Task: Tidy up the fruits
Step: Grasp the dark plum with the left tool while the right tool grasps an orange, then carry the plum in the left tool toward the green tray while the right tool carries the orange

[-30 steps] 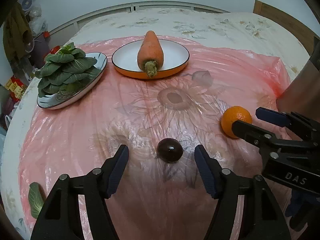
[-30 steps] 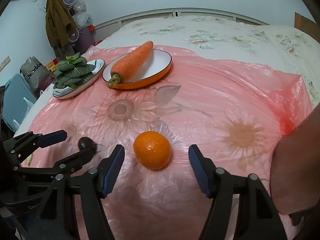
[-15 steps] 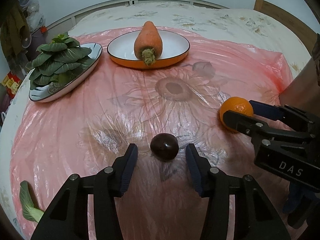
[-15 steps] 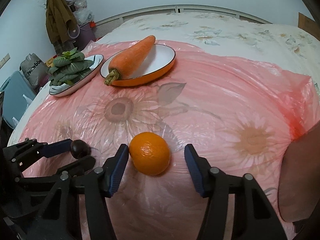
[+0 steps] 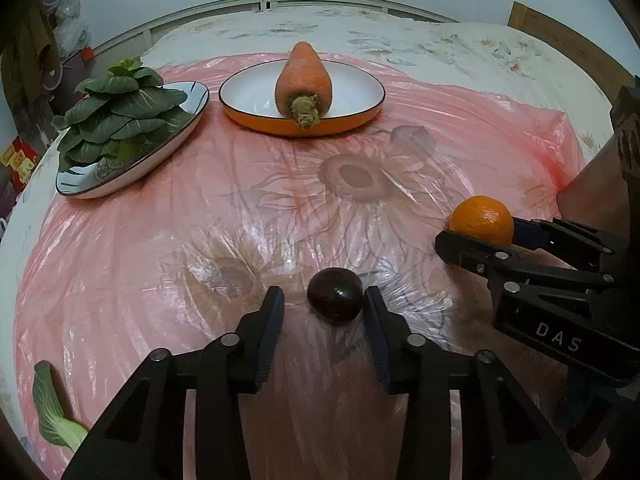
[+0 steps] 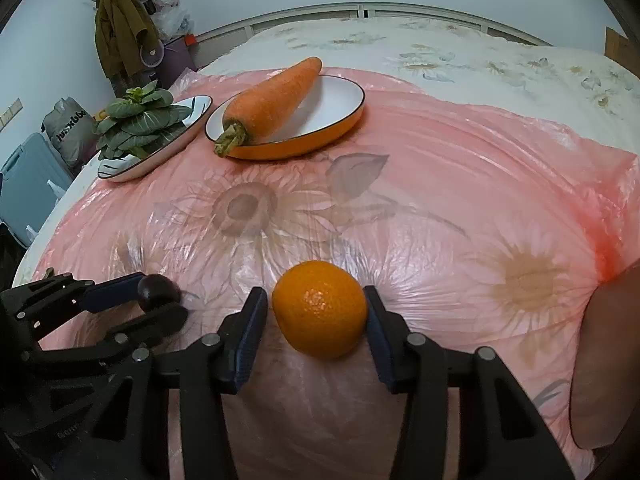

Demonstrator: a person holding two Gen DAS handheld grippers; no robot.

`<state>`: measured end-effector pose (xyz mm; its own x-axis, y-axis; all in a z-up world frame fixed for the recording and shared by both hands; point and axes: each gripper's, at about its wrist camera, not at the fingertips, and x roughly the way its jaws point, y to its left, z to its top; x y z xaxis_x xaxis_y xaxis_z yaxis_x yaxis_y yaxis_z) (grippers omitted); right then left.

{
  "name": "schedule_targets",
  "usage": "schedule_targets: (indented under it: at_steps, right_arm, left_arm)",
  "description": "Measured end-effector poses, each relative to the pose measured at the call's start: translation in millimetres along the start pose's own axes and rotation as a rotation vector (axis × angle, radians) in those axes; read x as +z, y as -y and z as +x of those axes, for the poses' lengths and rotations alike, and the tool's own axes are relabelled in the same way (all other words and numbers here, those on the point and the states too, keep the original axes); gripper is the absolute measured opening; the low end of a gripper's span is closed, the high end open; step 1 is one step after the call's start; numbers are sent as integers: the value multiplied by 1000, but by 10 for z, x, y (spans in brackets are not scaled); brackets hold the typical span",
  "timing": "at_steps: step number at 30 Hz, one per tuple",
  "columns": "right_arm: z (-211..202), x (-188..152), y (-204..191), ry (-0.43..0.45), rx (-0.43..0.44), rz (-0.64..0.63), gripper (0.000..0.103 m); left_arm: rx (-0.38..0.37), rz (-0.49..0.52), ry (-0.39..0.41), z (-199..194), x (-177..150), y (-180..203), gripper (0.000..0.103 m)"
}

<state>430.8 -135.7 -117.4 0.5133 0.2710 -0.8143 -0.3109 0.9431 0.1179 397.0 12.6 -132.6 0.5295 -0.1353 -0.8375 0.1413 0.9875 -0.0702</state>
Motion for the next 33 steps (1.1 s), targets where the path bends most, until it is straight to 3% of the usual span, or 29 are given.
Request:
schedule_targets:
  at_steps: [9,12,15,33]
  right_arm:
    - [26,-17,3,-6,-6,0,69]
    - [14,-19,40,-4,4,11,57]
    - [-6,-25,128,3,44,55,57]
    - [-102,16,128,27,60,90,56]
  left_arm:
    - [21,27,6,2,-9,34,28]
    - [2,19,7,-22,-5,-3,25]
    - [-17,13,10,-48,4,-41,23]
    - [-72,-57,34,-196,50,-209,23]
